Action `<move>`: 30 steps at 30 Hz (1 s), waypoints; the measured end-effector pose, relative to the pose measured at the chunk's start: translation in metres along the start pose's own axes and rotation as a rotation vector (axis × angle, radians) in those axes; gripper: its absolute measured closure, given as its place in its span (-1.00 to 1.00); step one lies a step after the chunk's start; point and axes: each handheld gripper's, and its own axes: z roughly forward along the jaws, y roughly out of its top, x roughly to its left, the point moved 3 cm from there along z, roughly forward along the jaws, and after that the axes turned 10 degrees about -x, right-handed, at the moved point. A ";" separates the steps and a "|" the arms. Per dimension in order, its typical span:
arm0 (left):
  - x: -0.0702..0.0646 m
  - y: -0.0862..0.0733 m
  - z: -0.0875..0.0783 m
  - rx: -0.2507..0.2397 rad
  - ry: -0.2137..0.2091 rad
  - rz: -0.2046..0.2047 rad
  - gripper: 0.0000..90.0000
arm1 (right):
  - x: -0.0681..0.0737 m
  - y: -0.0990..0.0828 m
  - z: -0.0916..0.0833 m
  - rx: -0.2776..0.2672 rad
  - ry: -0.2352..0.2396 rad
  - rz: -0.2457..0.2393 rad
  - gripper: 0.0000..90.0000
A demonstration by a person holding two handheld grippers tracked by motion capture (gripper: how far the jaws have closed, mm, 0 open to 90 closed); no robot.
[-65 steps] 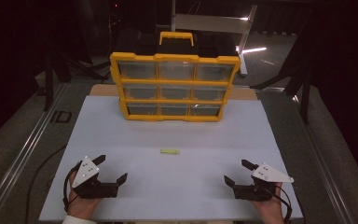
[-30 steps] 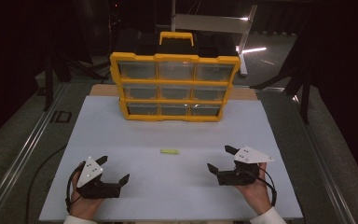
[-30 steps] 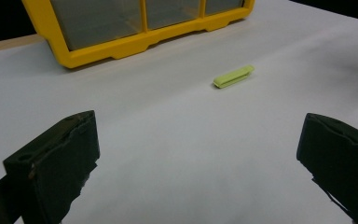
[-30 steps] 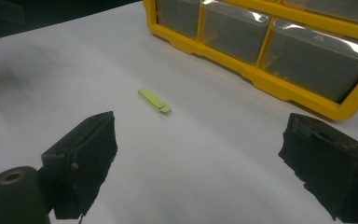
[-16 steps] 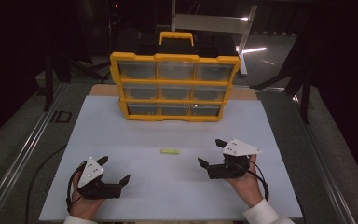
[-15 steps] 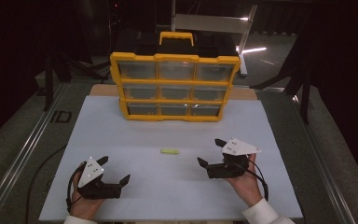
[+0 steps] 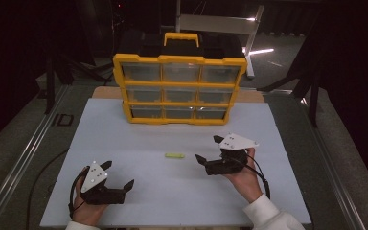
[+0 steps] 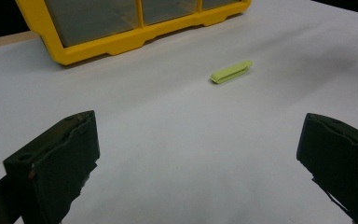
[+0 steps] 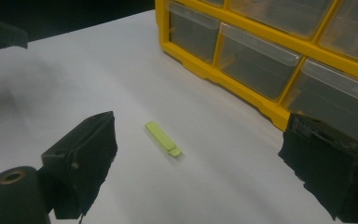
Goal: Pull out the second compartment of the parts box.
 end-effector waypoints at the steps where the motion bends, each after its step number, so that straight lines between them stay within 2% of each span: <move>1: 0.000 0.000 0.000 0.000 -0.001 0.000 -1.00 | 0.000 0.000 0.001 0.001 0.001 0.003 -0.78; 16: 0.000 0.000 0.001 0.003 -0.002 0.003 -1.00 | -0.009 0.005 0.020 0.021 0.016 0.045 -0.78; 30: 0.000 0.000 0.000 0.003 -0.003 0.004 -1.00 | -0.002 0.024 0.046 0.040 0.017 -0.025 -0.78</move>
